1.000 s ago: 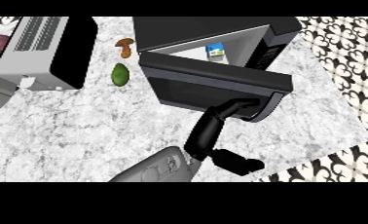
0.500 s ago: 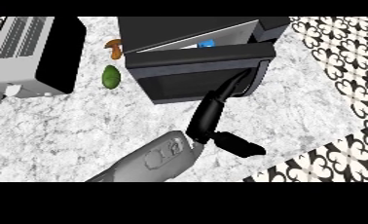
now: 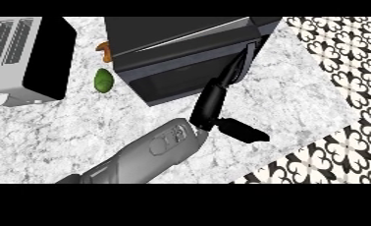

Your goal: Pick up the milk, place it into the microwave and close the microwave

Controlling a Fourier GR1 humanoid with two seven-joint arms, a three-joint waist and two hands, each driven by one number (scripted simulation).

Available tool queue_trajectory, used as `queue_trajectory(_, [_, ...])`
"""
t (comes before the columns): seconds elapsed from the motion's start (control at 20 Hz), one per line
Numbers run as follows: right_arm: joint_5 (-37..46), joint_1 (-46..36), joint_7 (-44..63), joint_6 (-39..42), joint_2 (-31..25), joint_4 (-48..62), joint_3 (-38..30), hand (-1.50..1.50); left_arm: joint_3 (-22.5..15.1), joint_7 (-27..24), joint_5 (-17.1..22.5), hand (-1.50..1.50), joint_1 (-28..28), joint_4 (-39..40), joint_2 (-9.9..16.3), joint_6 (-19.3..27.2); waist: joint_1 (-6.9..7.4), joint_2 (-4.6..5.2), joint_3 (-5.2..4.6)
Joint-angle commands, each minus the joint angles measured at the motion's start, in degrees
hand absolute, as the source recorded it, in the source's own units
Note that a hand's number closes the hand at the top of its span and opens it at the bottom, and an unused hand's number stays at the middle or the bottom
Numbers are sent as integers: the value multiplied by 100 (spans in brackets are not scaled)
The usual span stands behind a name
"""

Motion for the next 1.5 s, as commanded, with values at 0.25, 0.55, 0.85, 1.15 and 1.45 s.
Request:
queue_trajectory(0.25, [-240, -205, 160, 56, -227, 56, -52, -150, 39, -204, 398, -150, -445, 418, -7, 143, -234, 54, 6])
queue_trajectory(0.55, [-431, -351, 234, 102, -352, 128, -85, -150, 24, -271, 679, -150, -625, 502, -6, 162, -295, 59, 11])
queue_trajectory(0.85, [-541, -429, 304, 175, -498, 197, -132, -150, -53, -448, 883, -150, -612, 596, -6, 230, -359, 79, 13])
queue_trajectory(1.15, [-714, -533, 389, 180, -593, 299, -149, -150, -134, -616, 1045, -150, -693, 632, -6, 303, -346, 82, 16])
queue_trajectory(1.45, [-843, -599, 456, 238, -672, 346, -126, -150, -206, -724, 1263, -150, -699, 687, -6, 325, -373, 101, 18])
